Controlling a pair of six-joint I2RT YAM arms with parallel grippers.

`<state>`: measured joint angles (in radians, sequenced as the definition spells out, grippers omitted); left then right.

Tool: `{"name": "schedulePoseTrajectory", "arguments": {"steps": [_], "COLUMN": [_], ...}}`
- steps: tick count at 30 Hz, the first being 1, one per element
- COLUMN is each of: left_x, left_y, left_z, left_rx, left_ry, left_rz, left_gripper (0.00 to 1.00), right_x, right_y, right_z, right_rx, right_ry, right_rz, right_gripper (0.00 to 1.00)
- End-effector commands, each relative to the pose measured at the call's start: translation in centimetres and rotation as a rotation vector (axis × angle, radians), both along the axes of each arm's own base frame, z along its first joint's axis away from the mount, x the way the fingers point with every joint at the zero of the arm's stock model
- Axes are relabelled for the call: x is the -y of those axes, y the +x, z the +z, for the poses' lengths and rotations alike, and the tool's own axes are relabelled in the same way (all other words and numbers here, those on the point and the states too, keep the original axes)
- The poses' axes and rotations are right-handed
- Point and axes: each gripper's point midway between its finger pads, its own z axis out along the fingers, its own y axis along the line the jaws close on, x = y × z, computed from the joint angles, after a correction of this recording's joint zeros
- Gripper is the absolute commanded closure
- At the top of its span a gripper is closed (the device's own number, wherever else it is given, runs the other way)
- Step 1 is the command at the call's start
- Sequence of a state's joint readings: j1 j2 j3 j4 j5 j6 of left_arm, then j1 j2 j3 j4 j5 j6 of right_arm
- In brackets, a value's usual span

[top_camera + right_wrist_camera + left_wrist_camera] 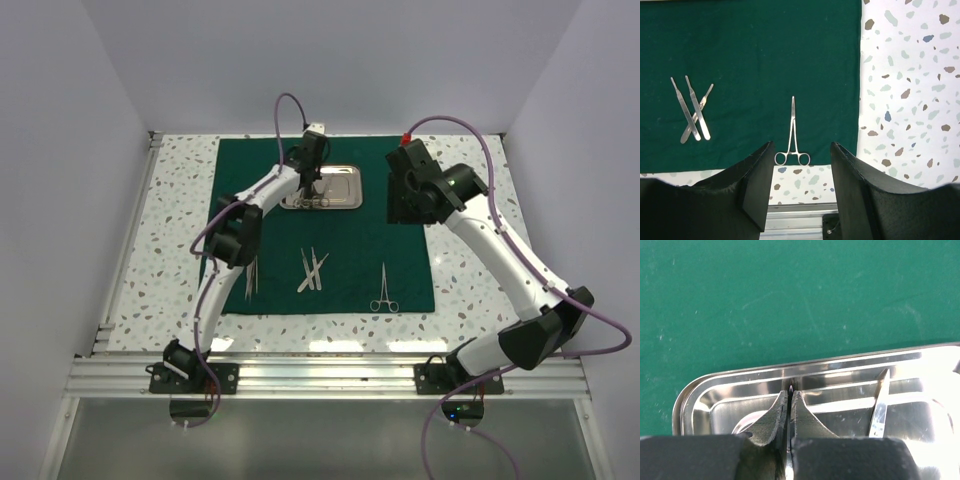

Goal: Open and lay out the surgical kit
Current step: Pick up the medical item from the container, then place the medical item in the surgical kit.

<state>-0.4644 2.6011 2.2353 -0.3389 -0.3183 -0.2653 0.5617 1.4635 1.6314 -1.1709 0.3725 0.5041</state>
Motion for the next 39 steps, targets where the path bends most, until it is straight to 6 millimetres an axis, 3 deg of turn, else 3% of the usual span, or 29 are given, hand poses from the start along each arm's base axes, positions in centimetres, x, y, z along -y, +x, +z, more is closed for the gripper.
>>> {"name": "schedulePoseTrajectory", "arguments": {"steps": [1,6,9,19,23,26,29,34,39], "left_x": [-1.5,-1.7,-1.7,-1.4,-0.6,0.7,2.2,9.4,15.1], "left_y": [-0.9,-0.1,0.0,-1.0,-2.6,-4.4,-7.3,-14.2,-21.4], "left_z": [2.3,8.3,10.9,15.3,17.2,17.1,17.1,17.3,15.0], "left_rx": [-0.022,0.084,0.124,0.158,0.15,0.124,0.076,0.016,-0.085], "left_ry": [0.04,0.006,-0.015,-0.092,-0.171,-0.193,-0.185,-0.254,-0.285], "left_rz": [0.003,0.024,0.026,0.033,0.027,0.019,0.062,0.011,-0.029], "left_gripper": [1.0,1.0,1.0,1.0,1.0,1.0,1.0,1.0,1.0], "right_x": [-0.1,-0.2,-0.2,-0.4,-0.1,0.5,1.3,1.9,2.8], "right_y": [0.0,-0.2,-0.3,-0.6,-0.7,-0.8,-0.7,-1.4,-3.8], "right_z": [0.9,1.3,1.3,1.7,1.9,2.3,3.6,6.1,6.9], "right_rx": [0.036,0.047,0.049,0.063,0.079,0.101,0.146,0.22,0.257], "right_ry": [0.036,0.048,0.054,0.082,0.074,0.057,0.041,0.083,0.153], "right_rz": [0.007,0.01,0.012,0.024,0.02,0.016,0.003,-0.001,-0.018], "right_gripper": [0.48,0.48,0.48,0.48,0.48,0.48,0.48,0.47,0.48]}}
